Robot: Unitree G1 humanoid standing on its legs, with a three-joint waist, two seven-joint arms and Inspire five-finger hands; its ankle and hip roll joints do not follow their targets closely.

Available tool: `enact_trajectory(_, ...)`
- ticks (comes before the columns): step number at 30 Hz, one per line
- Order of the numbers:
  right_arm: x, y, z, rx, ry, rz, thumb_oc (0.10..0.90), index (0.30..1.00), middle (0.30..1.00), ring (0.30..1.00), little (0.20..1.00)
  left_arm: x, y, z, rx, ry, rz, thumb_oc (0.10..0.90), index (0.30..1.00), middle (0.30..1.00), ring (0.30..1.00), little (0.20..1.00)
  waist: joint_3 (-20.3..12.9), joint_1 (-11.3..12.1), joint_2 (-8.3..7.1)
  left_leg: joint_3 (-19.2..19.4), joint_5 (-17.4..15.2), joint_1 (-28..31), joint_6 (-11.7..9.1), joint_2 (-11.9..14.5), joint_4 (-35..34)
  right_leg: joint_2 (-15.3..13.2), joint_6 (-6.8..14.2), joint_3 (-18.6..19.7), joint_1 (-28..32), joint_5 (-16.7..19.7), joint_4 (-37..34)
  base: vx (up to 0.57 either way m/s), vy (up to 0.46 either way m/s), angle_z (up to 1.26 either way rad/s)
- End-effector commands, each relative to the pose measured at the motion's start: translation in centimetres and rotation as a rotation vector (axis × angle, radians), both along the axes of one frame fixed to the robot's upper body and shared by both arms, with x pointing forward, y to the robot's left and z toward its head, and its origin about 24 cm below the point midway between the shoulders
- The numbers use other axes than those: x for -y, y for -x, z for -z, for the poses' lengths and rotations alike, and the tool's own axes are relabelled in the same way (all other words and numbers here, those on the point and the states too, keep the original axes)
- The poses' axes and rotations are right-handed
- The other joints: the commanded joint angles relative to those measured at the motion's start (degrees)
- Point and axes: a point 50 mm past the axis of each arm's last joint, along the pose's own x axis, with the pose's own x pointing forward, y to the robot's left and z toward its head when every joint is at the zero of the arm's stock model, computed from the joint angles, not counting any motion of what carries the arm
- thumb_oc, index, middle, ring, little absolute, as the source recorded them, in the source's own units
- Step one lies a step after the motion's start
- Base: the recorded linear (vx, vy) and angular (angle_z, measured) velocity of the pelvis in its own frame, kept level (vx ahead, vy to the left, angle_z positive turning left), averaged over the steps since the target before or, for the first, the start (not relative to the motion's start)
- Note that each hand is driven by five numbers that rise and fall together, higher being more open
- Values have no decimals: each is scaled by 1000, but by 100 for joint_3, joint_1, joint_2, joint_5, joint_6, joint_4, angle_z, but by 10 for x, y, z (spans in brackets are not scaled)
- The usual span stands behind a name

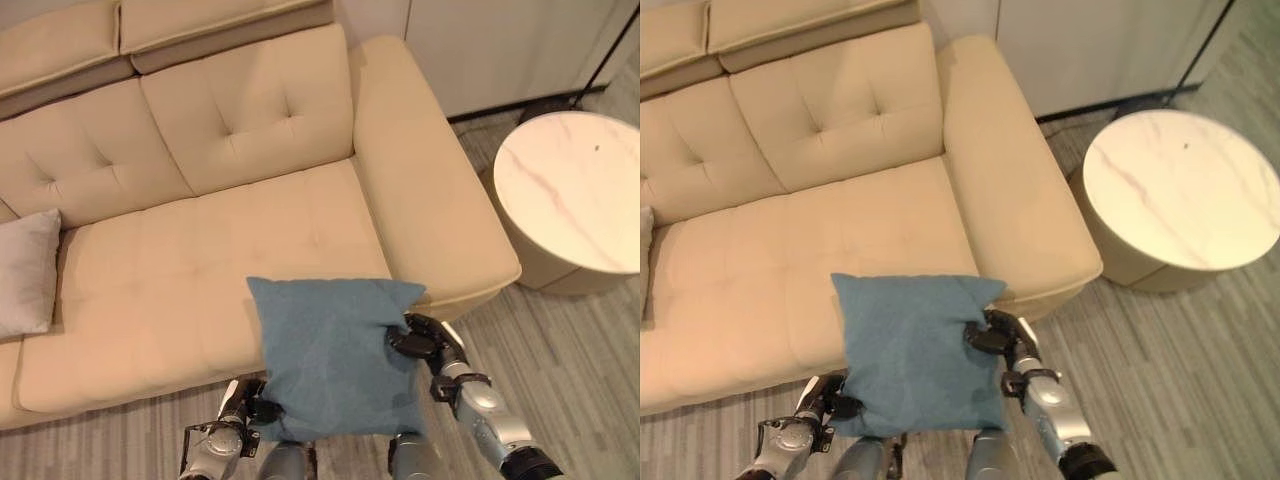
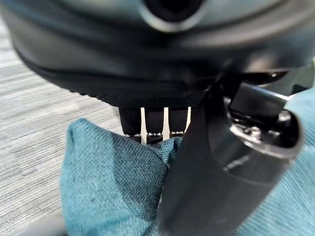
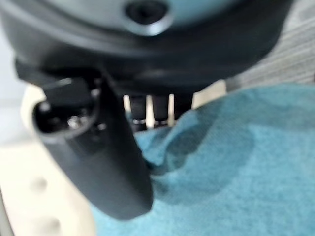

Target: Pick up all the scattered cushions and arrange them neatly on the sofa.

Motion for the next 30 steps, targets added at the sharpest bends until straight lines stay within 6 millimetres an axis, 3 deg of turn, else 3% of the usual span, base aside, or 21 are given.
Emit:
enact_trajectory(1, -32, -19, -48, 270, -125, -104, 400, 300, 300, 300, 300, -11, -4, -8, 72, -65, 32, 400, 300, 300, 300, 300, -672, -2, -252, -101, 344, 82, -641, 998, -100, 2, -160, -422, 579, -795, 227, 227, 420, 68)
enact_trajectory(3, -28, -16, -44, 253, -126, -84, 400, 300, 300, 300, 300, -8, 0, -5, 56, -59, 51, 400, 300, 300, 300, 300, -779, 7, -187, 133, 381, 186, -791, 1124, -401, -170, -11, -660, 816, -706, 47, 221, 459, 88)
enact_trajectory(5, -27, -13, -37, 227, -127, -68, 400, 300, 300, 300, 300, -7, 7, -1, 24, -64, 66, 400, 300, 300, 300, 300, -885, 54, -177, 53, 339, 150, -841, 929, -431, -381, 114, -811, 941, -406, -79, 228, 503, 54)
enact_trajectory(6, -27, -12, -33, 211, -127, -52, 400, 300, 300, 300, 300, -7, 10, 1, 18, -60, 69, 400, 300, 300, 300, 300, -923, 82, -223, 27, 250, 51, -789, 729, -294, -595, 250, -824, 940, -60, -81, 232, 526, 32)
enact_trajectory(10, -53, -14, -25, 172, -161, -84, 400, 300, 300, 300, 300, -17, 20, 5, -32, -89, 61, 400, 300, 300, 300, 300, -849, 211, -276, 244, -126, 188, -317, 104, -243, -1380, 437, -793, 639, 1215, 585, 181, 550, 4)
enact_trajectory(11, -55, -14, -25, 172, -169, -85, 400, 300, 300, 300, 300, -19, 21, 5, -38, -98, 61, 400, 300, 300, 300, 300, -836, 225, -259, 234, -155, 205, -255, 57, -251, -1412, 410, -763, 569, 1156, 731, 134, 466, -25)
enact_trajectory(12, -60, -13, -25, 177, -188, -91, 400, 300, 300, 300, 300, -23, 23, 6, -50, -118, 76, 400, 300, 300, 300, 300, -819, 227, -206, 250, -195, 276, -197, -6, -304, -1366, 382, -708, 486, 1050, 904, 153, 466, -9)
enact_trajectory(13, -61, -11, -27, 183, -206, -99, 400, 300, 300, 300, 300, -28, 24, 6, -65, -148, 89, 400, 300, 300, 300, 300, -789, 84, -142, 135, -74, 351, -65, -182, -431, -841, 134, -273, 246, 810, 1022, 117, 359, 16)
enact_trajectory(14, -61, -11, -27, 183, -206, -98, 400, 300, 300, 300, 300, -28, 24, 6, -65, -148, 89, 400, 300, 300, 300, 300, -791, 87, -142, 138, -73, 352, -67, -180, -434, -840, 132, -269, 241, 806, 1029, 137, 301, 42)
enact_trajectory(17, -59, -10, -32, 212, -213, -105, 400, 300, 300, 300, 300, -30, 19, 4, -56, -166, 97, 400, 300, 300, 300, 300, -753, -81, -120, 28, -83, 497, -12, -366, -568, 1, 11, 52, 34, 220, 881, 139, 154, 43)
enact_trajectory(18, -59, -10, -32, 212, -213, -105, 400, 300, 300, 300, 300, -30, 19, 4, -56, -166, 97, 400, 300, 300, 300, 300, -749, -80, -120, 29, -84, 502, -13, -366, -568, 1, 10, 53, 37, 218, 883, 107, 103, 35)
enact_trajectory(21, -66, -13, -38, 235, -220, -135, 400, 300, 300, 300, 300, -31, 13, 1, -44, -167, 85, 400, 300, 300, 300, 300, -678, -103, -155, 39, -177, 639, 2, -443, -591, 439, -94, -151, -85, -122, 518, 115, 73, -4)
enact_trajectory(22, -69, -14, -38, 232, -213, -155, 400, 300, 300, 300, 300, -30, 10, 0, -37, -159, 72, 400, 300, 300, 300, 300, -666, -93, -224, 107, -234, 734, 12, -525, -605, 614, -84, -322, -97, -110, 229, 141, 58, -35)
enact_trajectory(26, -78, -15, -38, 228, -205, -204, 400, 300, 300, 300, 300, -24, 12, 1, -27, -117, 56, 400, 300, 300, 300, 300, -741, -2, -280, 366, -443, 1006, -49, -594, -698, 848, -55, -959, -9, -162, -179, 204, -14, -38)
enact_trajectory(29, -78, -14, -38, 231, -183, -234, 400, 300, 300, 300, 300, -18, 12, 3, -32, -106, 71, 400, 300, 300, 300, 300, -754, -131, -229, 438, -589, 1185, -45, -598, -700, 1035, -36, -776, -395, -73, -164, 181, -66, -51)
enact_trajectory(30, -75, -13, -39, 233, -181, -226, 400, 300, 300, 300, 300, -15, 11, 2, -23, -99, 84, 400, 300, 300, 300, 300, -742, -206, -300, 417, -526, 1163, -8, -696, -644, 1069, -79, -581, -331, 57, -401, 214, -134, -22)
